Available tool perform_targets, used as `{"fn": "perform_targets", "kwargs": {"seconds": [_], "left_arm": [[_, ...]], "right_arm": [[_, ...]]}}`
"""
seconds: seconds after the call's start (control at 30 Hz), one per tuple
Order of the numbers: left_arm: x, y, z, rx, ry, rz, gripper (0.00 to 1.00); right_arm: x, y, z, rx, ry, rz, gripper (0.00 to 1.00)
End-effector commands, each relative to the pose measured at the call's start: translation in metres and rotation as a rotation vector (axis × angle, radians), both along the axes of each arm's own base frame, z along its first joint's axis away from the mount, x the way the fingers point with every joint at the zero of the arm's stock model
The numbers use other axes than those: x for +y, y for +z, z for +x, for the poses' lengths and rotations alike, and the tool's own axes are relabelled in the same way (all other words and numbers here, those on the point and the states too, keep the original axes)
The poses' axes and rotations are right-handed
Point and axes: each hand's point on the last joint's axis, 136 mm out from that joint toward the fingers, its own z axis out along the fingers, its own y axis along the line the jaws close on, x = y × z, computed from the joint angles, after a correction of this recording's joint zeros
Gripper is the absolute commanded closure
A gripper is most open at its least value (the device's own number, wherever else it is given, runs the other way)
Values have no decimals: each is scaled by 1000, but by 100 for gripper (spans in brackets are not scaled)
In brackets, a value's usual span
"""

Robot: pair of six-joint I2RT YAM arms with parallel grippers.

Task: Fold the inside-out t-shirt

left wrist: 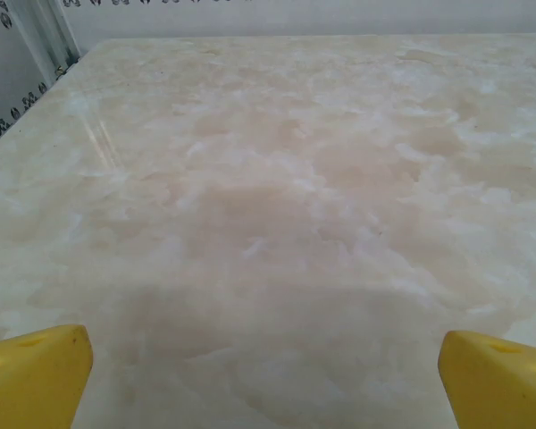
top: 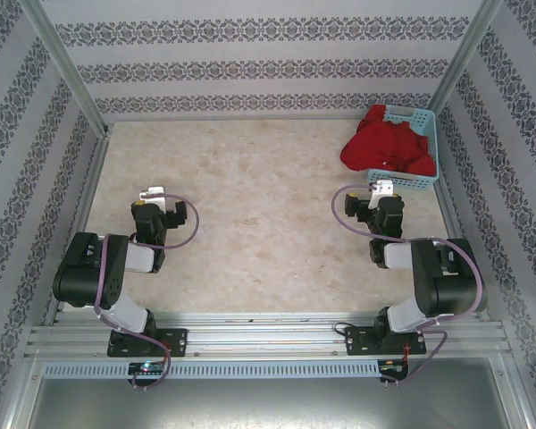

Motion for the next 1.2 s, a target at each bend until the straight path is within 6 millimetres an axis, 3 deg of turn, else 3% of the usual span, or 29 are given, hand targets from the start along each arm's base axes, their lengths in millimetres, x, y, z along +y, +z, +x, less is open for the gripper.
{"fn": "perform_targets", "kwargs": {"seconds": [0.0, 1.03, 1.17], "left_arm": [[6, 9, 2, -44, 27, -11, 0], [5, 10, 2, -47, 23, -10, 0], [-4, 26, -5, -88, -28, 0, 0]], "right_arm": [[4, 9, 5, -32, 17, 2, 2], [4, 10, 5, -37, 19, 3, 2], [17, 20, -1, -62, 81, -17, 2]]}}
